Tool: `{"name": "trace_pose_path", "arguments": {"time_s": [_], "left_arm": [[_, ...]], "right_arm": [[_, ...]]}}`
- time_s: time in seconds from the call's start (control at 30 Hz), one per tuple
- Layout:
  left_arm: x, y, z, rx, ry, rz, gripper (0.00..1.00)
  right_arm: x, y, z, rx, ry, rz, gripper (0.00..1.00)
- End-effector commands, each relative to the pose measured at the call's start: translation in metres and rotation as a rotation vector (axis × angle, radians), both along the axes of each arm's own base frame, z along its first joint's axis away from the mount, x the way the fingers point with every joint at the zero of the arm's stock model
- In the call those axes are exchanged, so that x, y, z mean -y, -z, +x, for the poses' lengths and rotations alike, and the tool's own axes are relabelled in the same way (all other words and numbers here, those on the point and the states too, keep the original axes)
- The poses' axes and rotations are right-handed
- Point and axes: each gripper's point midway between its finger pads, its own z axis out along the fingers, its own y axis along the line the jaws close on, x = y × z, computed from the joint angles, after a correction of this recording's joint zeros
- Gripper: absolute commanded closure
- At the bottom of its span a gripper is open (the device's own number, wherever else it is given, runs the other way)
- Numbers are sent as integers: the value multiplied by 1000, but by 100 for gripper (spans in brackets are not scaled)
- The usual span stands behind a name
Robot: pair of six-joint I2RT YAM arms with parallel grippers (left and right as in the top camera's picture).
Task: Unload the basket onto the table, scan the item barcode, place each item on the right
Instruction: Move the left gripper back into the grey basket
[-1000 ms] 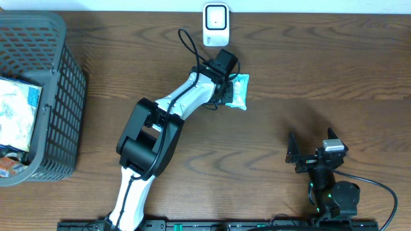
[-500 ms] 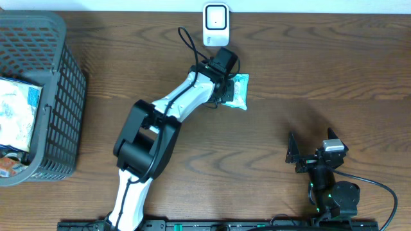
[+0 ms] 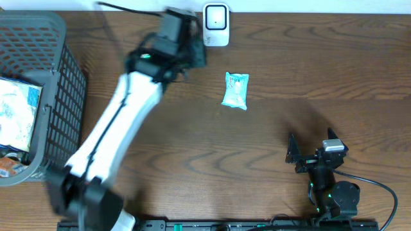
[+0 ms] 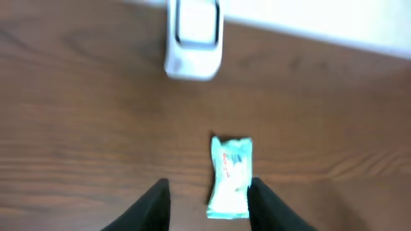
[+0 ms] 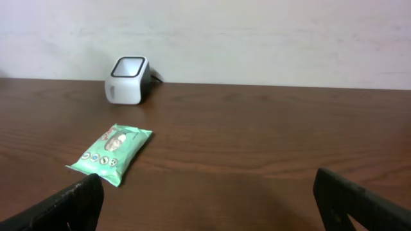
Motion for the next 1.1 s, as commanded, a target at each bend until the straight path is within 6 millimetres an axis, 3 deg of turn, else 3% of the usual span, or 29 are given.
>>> {"name": "trace_pose_path", "arguments": {"time_s": [0.0, 0.1, 0.27, 0.47, 0.57, 0.7, 0.83, 1.07], "left_arm": [[-36, -51, -13, 98, -60, -26, 55], [-69, -90, -31, 169, -120, -46, 45], [-126, -135, -57, 281, -234, -23, 42], [-227, -158, -85, 347, -580, 135, 38], [-267, -151, -101, 307, -729, 199, 37], [-322, -127, -128, 191, -1023, 187, 37], [-357, -93, -147, 53, -1216, 143, 37], [-402, -46, -164, -139, -1387, 149, 37]], "right_arm": [[-3, 1, -1, -2, -14, 6, 1], [-3, 1, -1, -2, -14, 6, 1], [-3, 1, -1, -2, -14, 6, 1], [-3, 1, -1, -2, -14, 6, 1], [-3, 1, -1, -2, -14, 6, 1], [-3, 1, -1, -2, -14, 6, 1], [-3, 1, -1, -2, -14, 7, 1], [-3, 1, -1, -2, -14, 6, 1]]}}
